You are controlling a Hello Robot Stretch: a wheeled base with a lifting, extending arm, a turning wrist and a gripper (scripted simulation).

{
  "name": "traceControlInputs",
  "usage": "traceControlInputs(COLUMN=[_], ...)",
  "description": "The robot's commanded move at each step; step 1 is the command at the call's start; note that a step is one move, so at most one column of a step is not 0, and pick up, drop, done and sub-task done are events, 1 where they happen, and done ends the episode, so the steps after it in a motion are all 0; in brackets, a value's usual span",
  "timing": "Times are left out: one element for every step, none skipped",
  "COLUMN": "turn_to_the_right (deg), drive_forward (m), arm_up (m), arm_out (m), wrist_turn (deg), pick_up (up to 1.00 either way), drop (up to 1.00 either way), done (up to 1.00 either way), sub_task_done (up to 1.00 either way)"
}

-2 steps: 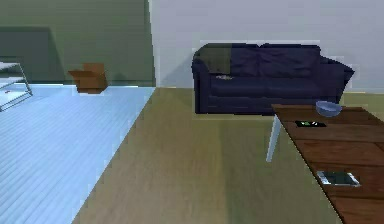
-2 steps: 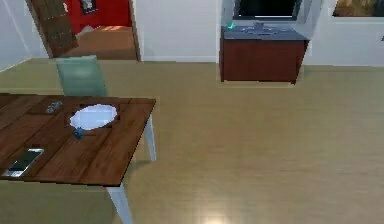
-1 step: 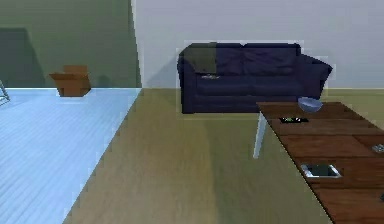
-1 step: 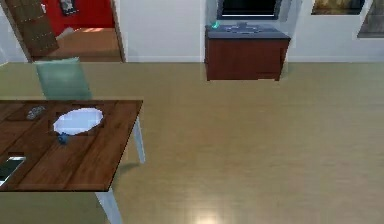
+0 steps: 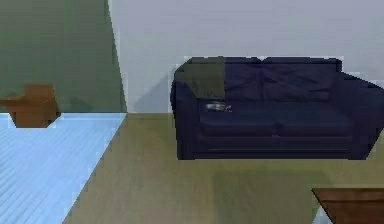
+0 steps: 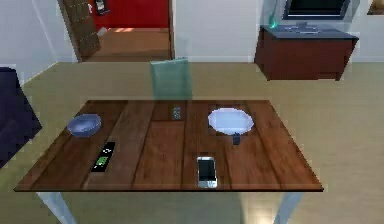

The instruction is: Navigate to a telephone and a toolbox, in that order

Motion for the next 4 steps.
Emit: traceControlInputs(turn_to_the_right=[0.0, 45.0, 45.0, 45.0], drive_forward=[0.70, 0.00, 0.00, 0.00], arm_up=[0.00, 0.00, 0.00, 0.00], arm_out=[0.00, 0.00, 0.00, 0.00], wrist_turn=[0.0, 0.0, 0.0, 0.0], pick_up=[0.00, 0.00, 0.00, 0.00], drop=[0.00, 0.00, 0.00, 0.00], done=[0.00, 0.00, 0.00, 0.00], sub_task_done=[0.00, 0.00, 0.00, 0.00])
